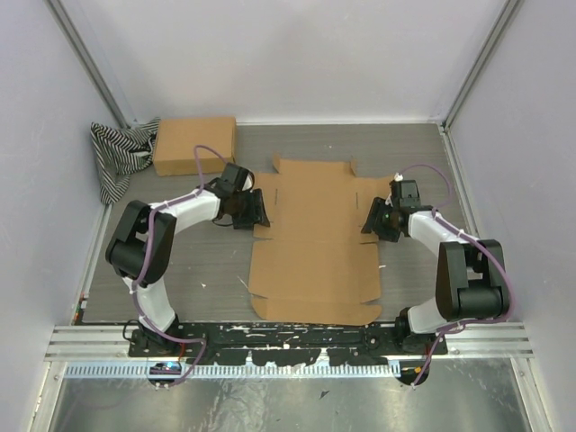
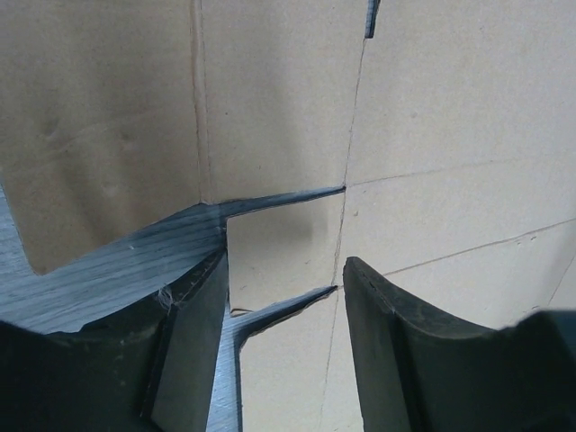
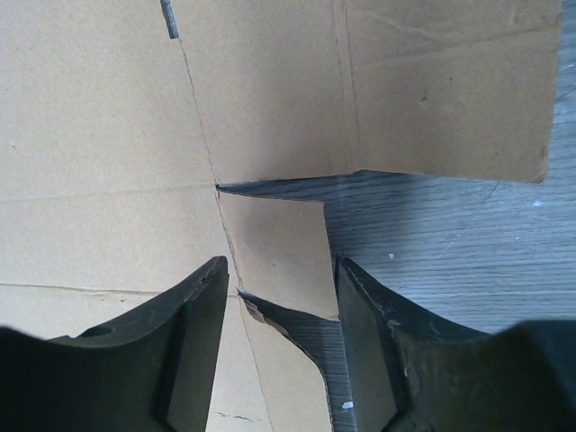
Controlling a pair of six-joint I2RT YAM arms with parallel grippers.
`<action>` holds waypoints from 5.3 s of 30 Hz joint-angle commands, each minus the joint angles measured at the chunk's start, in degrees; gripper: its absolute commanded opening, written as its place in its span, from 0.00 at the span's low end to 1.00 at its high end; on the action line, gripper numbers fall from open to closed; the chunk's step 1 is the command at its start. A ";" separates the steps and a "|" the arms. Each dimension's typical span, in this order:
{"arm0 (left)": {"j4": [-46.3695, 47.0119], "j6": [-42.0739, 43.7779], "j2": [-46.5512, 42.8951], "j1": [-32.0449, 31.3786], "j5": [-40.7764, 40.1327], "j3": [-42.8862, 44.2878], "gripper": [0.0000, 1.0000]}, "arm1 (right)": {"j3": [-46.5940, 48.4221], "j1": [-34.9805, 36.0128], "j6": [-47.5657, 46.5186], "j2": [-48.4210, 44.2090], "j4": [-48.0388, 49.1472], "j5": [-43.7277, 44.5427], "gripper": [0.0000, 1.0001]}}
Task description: Fold the paper box
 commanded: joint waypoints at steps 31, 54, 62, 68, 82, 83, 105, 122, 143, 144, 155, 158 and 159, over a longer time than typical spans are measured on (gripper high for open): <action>4.19 -6.34 10.73 -8.98 6.28 10.91 0.57 | 3.41 9.01 2.84 3.69 4.07 -2.45 0.53; -21.54 5.45 6.99 0.06 -10.52 38.20 0.69 | 33.09 6.00 -2.73 2.69 -16.08 13.20 0.62; -34.16 7.54 26.77 2.72 -11.36 68.77 0.65 | 32.31 1.43 -2.44 0.69 -16.93 11.21 0.62; -38.43 6.17 39.25 2.66 -8.26 84.50 0.63 | 28.70 1.19 -2.25 -1.39 -16.51 9.34 0.61; -30.07 3.16 43.18 1.08 -11.43 79.57 0.57 | 27.75 1.12 -2.27 -1.85 -15.62 6.87 0.60; -29.27 3.12 43.42 0.95 -12.15 79.59 0.56 | 27.80 1.17 -2.31 -1.77 -15.65 6.77 0.60; -18.99 8.79 39.38 -1.11 -22.39 73.63 0.00 | 30.96 1.15 -2.61 1.10 -15.78 7.57 0.59; 25.72 31.47 5.61 -7.57 -30.37 27.36 0.00 | 50.15 1.10 -7.76 9.36 -23.28 5.21 0.60; 65.98 41.24 -2.67 -12.91 -35.62 -0.06 0.00 | 55.73 1.04 -8.79 6.85 -31.60 3.39 0.55; 67.63 41.66 -2.87 -13.04 -35.68 -0.86 0.00 | 55.95 1.01 -8.80 7.12 -31.75 3.29 0.55; 80.52 46.18 -3.39 -14.31 -36.27 -7.52 0.00 | 57.47 0.97 -8.47 9.85 -32.64 0.66 0.43; 82.18 46.88 -3.25 -14.60 -36.35 -8.13 0.00 | 57.04 0.97 -8.60 10.42 -33.09 0.47 0.29; 82.32 47.22 -3.14 -14.67 -36.43 -8.09 0.00 | 56.87 1.01 -8.62 10.52 -33.17 0.29 0.25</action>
